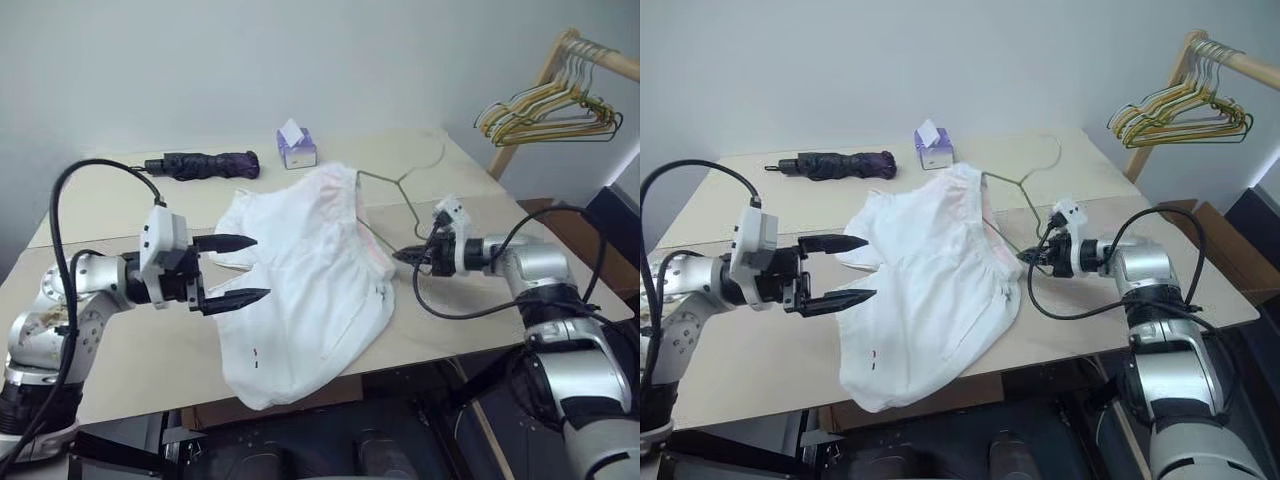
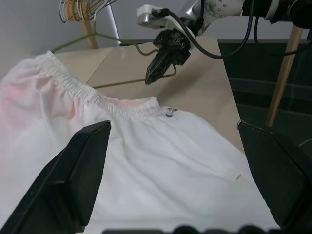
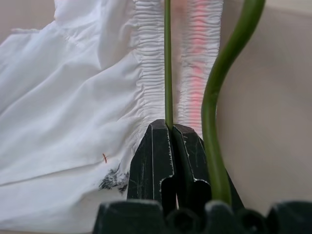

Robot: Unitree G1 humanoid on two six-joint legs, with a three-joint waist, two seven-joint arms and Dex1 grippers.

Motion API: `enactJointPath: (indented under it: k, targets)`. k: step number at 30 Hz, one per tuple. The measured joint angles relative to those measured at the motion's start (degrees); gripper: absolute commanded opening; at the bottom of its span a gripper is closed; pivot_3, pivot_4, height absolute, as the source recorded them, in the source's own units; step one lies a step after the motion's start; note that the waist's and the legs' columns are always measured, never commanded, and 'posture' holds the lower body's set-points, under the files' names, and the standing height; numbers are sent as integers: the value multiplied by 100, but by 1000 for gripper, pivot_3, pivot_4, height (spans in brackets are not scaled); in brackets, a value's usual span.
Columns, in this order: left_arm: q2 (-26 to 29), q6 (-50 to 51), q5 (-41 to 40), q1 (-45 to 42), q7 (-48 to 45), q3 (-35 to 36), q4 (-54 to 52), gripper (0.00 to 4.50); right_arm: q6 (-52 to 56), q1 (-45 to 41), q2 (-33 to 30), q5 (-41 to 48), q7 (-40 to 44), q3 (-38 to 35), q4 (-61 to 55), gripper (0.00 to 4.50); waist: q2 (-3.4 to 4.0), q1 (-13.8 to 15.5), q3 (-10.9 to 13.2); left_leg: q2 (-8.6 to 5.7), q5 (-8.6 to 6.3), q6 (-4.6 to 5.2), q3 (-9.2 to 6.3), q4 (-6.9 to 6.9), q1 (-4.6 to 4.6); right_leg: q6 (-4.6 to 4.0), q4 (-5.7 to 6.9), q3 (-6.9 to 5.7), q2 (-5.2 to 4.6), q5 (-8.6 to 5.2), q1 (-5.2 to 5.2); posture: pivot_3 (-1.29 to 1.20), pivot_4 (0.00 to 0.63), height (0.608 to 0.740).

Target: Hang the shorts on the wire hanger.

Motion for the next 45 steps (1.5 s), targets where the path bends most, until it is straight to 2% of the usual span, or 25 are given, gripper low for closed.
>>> enactJointPath:
  k: [8,15,22,26,30,41,45]
  targets:
    - [408,-748,496,-1332,-572,-39,1384,4486,-831,677,-220,-501,-238,530,-2393,0,-1,-14,0,1,0,0,1,-1,-3,3,-5,-2,0,-2,-1,-130,0,740]
    - [841,-1462,997,-2415,-1925,-651,2451,4486,-948,816,-467,-714,8,1012,-3072,0,-1,1,0,-1,0,0,5,1,-1,7,-7,-3,-2,-4,2,-124,0,740]
    - [520,-2377,1586,-2769,-2275,-1634,3270,4486,-928,631,-548,-655,309,1087,-3212,0,-1,6,0,0,0,1,4,3,-5,5,-5,-3,-1,-3,-1,-135,0,740]
    - [-86,-3010,2177,-3236,-2224,-1977,4155,4486,-895,591,-569,-521,529,1090,-3261,0,-2,24,0,-4,1,2,6,15,-15,6,-5,-11,-1,-2,-1,-144,0,740]
    - [-506,-3476,2529,-3489,-2192,-2077,4796,3618,-833,516,-585,-440,625,1092,-3333,0,-2,-1,0,-5,0,2,0,13,-17,6,-3,-9,-1,-2,-5,-155,0,740]
    - [-674,-3753,2552,-3486,-2279,-2188,5125,70,-483,495,-647,-412,708,1076,-3354,0,-2,-48,0,-2,1,2,1,15,-38,5,17,-4,-5,-1,-36,-164,0,740]
    - [-674,-3714,2482,-3416,-2279,-2201,5038,28,-431,481,-706,-349,758,1039,-3373,0,-2,-54,0,-1,0,2,0,15,-38,5,18,-4,-7,-1,-36,-162,0,740]
